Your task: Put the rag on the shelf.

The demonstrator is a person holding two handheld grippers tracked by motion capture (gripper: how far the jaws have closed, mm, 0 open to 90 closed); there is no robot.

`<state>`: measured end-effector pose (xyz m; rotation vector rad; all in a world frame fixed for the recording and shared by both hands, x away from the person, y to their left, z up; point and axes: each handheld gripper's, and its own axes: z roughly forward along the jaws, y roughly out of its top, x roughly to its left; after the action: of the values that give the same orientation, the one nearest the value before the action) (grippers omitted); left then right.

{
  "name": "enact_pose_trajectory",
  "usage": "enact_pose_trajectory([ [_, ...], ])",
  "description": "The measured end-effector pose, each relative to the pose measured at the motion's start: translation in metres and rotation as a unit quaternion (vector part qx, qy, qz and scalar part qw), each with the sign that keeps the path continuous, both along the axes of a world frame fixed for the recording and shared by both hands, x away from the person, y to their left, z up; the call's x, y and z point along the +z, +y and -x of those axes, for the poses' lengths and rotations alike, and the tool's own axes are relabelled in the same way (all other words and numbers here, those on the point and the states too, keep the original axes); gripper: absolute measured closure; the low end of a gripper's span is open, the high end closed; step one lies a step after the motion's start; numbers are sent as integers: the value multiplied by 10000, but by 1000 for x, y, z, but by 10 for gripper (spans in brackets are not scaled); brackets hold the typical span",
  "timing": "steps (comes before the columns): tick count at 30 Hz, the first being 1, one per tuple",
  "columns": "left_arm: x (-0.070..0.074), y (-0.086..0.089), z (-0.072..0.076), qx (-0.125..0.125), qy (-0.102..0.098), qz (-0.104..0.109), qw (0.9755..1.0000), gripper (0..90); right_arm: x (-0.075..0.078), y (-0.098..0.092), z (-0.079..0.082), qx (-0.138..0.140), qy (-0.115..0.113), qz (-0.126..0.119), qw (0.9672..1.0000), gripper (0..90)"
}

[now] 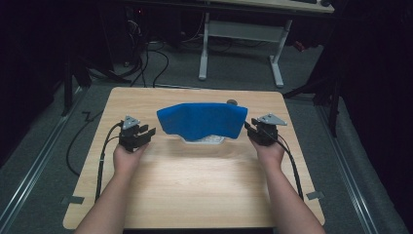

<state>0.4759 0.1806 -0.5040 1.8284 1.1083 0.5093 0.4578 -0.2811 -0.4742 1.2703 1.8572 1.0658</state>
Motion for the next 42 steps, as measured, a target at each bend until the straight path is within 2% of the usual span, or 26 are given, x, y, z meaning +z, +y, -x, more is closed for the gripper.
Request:
enact_pose_trajectory([
  [2, 0, 1, 3, 3, -4, -44, 10000, 600, 2, -1, 3, 6, -33, 3, 10000, 630],
  [4, 0, 3, 9, -2, -44, -72, 10000, 600, 3, -3, 8, 11, -164, 9, 9999, 634],
  [7, 1, 5, 18, 29, -3, -129, 9999, 587, 4, -6, 17, 32, -103, 48, 9999, 627],
  [10, 1, 7, 26, 16, -41, -88, 10000, 565, 5, -7, 25, 84, -214, 64, 9997, 622],
  [11, 1, 9, 36, 13, -37, -111, 9999, 559, 6, -7, 35, 106, -230, 181, 9995, 603],
  [14, 0, 9, 54, -36, -32, -184, 9998, 544, 7, -7, 49, 213, -297, 253, 9990, 601],
  [16, -2, 10, 68, -25, 2, -125, 9999, 528, 6, -6, 61, 223, -311, 410, 9984, 590],
  [18, -4, 10, 82, -35, -15, -60, 10000, 522, 6, -5, 72, 284, -226, 450, 9983, 565],
  [20, -7, 8, 93, -93, 64, -101, 9999, 516, 5, -3, 85, 375, -308, 420, 9979, 545],
  [23, -10, 3, 112, -208, 76, -141, 9997, 510, 4, 1, 103, 455, -316, 520, 9971, 515],
  [24, -10, 3, 112, -208, 76, -141, 9997, 508, 4, 1, 103, 455, -316, 520, 9971, 515],
  [25, -10, -2, 123, -286, 85, -136, 9995, 505, 1, 4, 117, 512, -350, 490, 9969, 501],
  [26, -11, -6, 130, -312, 83, -103, 9994, 500, 0, 5, 122, 523, -359, 477, 9968, 496],
  [28, -14, -14, 144, -440, 192, 85, 9988, 497, -6, 5, 137, 532, -420, 314, 9972, 490],
  [29, -15, -20, 150, -544, 292, 153, 9980, 497, -11, 5, 145, 525, -390, 162, 9977, 491],
  [30, -15, -20, 150, -544, 292, 153, 9980, 495, -17, 7, 151, 540, -299, 114, 9980, 485],
  [31, -15, -36, 162, -782, 345, 108, 9963, 489, -22, 9, 155, 617, -146, 170, 9978, 475],
  [33, -16, -51, 173, -1022, 343, -33, 9942, 485, -29, 12, 165, 663, -1, 334, 9972, 484],
  [35, -17, -65, 177, -1265, 324, -308, 9910, 478, -33, 13, 168, 722, 77, 315, 9969, 482],
  [36, -17, -65, 177, -1265, 324, -308, 9910, 476, -33, 13, 168, 722, 77, 315, 9969, 482],
  [37, -17, -72, 175, -1322, 135, -589, 9894, 472, -32, 14, 166, 764, 31, 383, 9963, 477],
  [39, -17, -72, 173, -1323, 159, -573, 9894, 470, -32, 14, 164, 753, 24, 370, 9965, 477],
  [40, -19, -71, 171, -1311, 296, -420, 9900, 472, -34, 13, 160, 731, 81, 316, 9968, 476],
  [42, -20, -70, 171, -1316, 332, -401, 9899, 471, -35, 13, 160, 732, 119, 303, 9968, 477],
])
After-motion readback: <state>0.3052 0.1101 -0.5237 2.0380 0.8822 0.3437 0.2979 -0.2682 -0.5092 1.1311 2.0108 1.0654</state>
